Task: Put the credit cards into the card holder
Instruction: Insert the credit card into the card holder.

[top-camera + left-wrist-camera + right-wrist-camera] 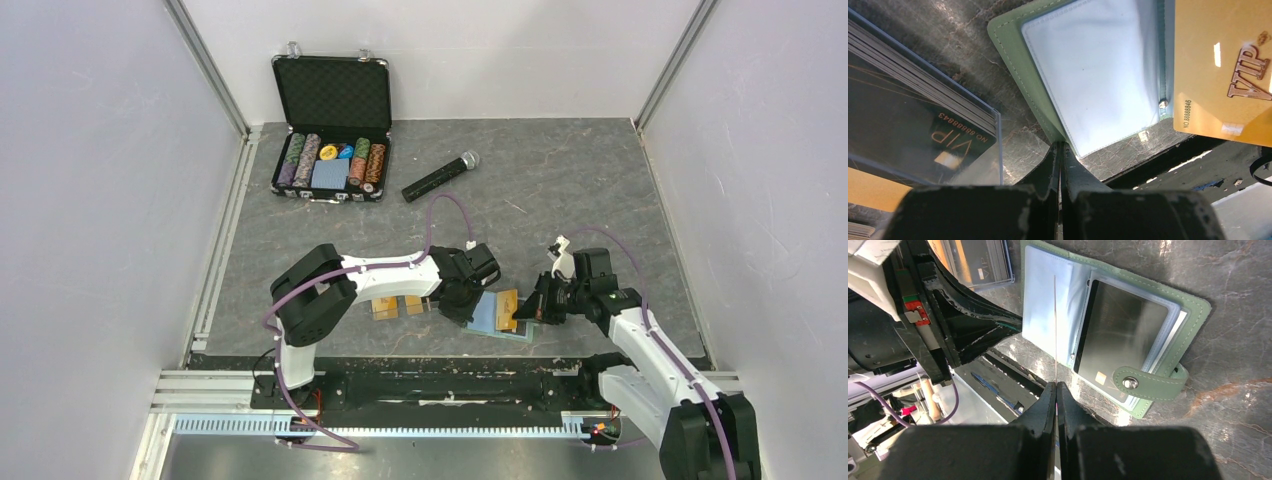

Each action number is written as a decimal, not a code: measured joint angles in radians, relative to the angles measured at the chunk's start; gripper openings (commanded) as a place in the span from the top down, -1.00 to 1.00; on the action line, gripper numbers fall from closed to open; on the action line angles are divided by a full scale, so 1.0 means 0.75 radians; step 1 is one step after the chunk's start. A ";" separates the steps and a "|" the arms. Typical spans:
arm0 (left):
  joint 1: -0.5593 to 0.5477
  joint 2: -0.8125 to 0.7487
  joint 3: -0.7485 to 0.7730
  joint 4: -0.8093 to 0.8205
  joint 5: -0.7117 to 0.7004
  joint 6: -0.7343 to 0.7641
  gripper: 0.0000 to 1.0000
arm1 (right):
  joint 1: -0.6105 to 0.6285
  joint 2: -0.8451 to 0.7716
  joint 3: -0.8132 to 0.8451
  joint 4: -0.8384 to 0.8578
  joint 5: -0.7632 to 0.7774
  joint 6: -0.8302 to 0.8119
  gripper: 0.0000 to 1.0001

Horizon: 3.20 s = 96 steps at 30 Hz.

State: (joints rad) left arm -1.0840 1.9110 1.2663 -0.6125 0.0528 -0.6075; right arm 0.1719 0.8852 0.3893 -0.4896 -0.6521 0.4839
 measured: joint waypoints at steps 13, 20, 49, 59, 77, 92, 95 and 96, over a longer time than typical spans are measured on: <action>0.000 0.000 0.001 -0.002 0.000 0.000 0.96 | 0.000 0.119 -0.037 0.071 -0.002 -0.008 1.00; 0.000 0.001 0.001 -0.002 0.000 0.001 0.96 | -0.005 0.194 -0.091 0.176 -0.027 -0.001 1.00; -0.001 0.014 0.022 -0.024 0.001 0.001 0.95 | 0.033 0.352 -0.204 0.573 -0.078 0.153 1.00; -0.002 0.022 0.036 -0.039 0.000 0.002 0.95 | 0.201 0.443 -0.183 0.733 -0.023 0.274 0.92; 0.018 0.004 0.021 -0.060 -0.066 0.006 0.90 | 0.299 0.373 -0.040 0.543 0.124 0.239 -0.46; 0.245 -0.141 -0.129 -0.057 -0.021 0.084 0.53 | 0.300 0.325 0.113 0.309 0.208 0.115 -0.22; 0.241 -0.161 -0.160 0.066 0.097 0.041 0.49 | 0.300 0.325 0.141 0.272 0.234 0.071 0.09; 0.240 -0.169 -0.174 0.115 0.143 0.019 0.49 | 0.300 0.325 0.148 0.262 0.244 0.056 0.15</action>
State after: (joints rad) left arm -0.9039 1.7840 1.1355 -0.5259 0.1600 -0.5934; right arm 0.3965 1.1286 0.4999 -0.2932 -0.4694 0.5262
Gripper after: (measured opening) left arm 0.244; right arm 0.539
